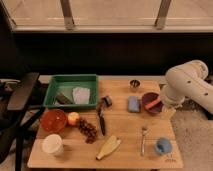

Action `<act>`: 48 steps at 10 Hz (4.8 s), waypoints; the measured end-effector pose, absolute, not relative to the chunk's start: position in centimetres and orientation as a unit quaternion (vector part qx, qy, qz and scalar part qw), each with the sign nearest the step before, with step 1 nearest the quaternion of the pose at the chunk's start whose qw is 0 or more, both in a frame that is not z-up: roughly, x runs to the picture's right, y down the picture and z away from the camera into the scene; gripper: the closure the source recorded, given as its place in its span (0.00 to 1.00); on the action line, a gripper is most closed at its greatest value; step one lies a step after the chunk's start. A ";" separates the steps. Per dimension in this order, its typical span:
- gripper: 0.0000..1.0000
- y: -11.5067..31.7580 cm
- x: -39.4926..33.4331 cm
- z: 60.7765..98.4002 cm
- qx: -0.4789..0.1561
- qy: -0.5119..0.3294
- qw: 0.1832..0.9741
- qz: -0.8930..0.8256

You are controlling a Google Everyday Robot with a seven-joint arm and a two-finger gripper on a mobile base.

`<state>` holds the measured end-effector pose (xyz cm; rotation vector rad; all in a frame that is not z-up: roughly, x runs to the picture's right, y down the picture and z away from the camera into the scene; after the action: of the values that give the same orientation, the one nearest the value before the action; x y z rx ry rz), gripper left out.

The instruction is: Place apple in plastic cup

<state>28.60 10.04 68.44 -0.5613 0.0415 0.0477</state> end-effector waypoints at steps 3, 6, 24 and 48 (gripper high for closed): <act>0.35 10.0 28.6 68.4 -0.277 0.020 0.960 0.024; 0.35 10.0 28.6 68.4 -0.277 0.021 0.960 0.024; 0.35 9.6 25.0 69.3 -0.276 -0.011 0.961 -0.010; 0.35 16.0 -6.8 73.3 -0.336 -0.213 0.909 -0.128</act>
<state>-6.82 15.98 73.34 -0.6933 -0.4390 -0.2642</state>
